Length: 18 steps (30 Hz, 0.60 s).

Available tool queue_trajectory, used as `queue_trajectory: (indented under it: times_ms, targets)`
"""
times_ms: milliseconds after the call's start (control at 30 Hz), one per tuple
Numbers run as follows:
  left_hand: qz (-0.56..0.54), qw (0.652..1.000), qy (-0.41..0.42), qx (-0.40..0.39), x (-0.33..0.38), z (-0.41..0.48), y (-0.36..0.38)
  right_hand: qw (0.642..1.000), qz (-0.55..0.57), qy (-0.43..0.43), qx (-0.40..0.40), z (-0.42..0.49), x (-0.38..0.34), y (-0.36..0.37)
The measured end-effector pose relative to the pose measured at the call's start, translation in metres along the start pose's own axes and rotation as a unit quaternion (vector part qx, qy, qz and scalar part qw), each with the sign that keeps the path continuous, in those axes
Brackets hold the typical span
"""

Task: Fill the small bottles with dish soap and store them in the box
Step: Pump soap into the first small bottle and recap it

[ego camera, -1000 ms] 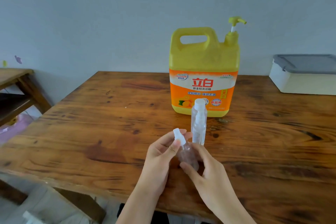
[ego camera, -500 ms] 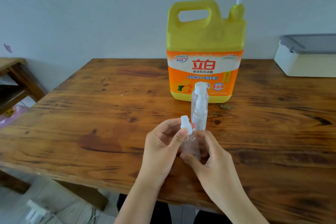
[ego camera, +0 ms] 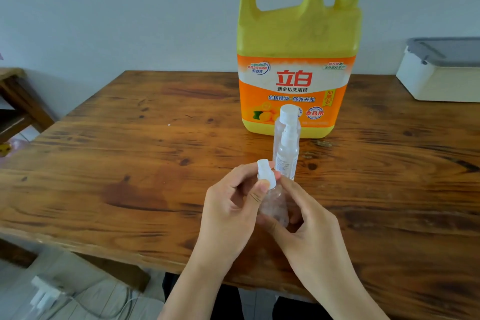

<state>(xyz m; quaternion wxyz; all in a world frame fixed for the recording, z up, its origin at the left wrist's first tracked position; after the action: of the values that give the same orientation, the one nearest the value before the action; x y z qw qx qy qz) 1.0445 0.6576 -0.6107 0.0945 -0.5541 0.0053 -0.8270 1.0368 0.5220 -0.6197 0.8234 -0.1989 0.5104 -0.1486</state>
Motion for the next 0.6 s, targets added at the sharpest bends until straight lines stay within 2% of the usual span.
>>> queue_trajectory:
  times_ms: [200, 333, 433, 500, 600]
  targets:
    - [0.016, 0.997, 0.017, 0.076, 0.004, -0.004, -0.01, 0.999, -0.041, -0.033, 0.006, -0.001, -0.004, 0.004]
    - [-0.027, 0.995, -0.01, 0.097, -0.002, 0.0, -0.015, 0.996, -0.053, -0.056, -0.047, -0.001, -0.006, 0.013]
    - [-0.138, 0.99, -0.039, 0.01, -0.008, 0.005, -0.007, 0.995, -0.054, -0.063, -0.061, -0.001, -0.007, 0.017]
    - [-0.227, 0.97, -0.057, -0.063, -0.007, 0.004, 0.001, 0.998, -0.036, -0.045, -0.025, 0.0, -0.003, 0.011]
    - [-0.274, 0.954, -0.083, -0.088, -0.011, 0.003, 0.002, 1.0, -0.005, -0.022, 0.022, 0.002, 0.001, 0.001]
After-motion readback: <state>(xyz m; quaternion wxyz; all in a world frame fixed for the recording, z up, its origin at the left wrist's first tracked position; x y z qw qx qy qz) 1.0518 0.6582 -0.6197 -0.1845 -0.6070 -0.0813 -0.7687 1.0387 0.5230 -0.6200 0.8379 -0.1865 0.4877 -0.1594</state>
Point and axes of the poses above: each hand's wrist, its own z-axis towards the middle knuckle, its own y-axis out of the palm, x = y × z, the point moved 8 cm from there along z, towards the middle knuckle, and after that the axes turned 1 degree about -y, right-handed, at the moved point
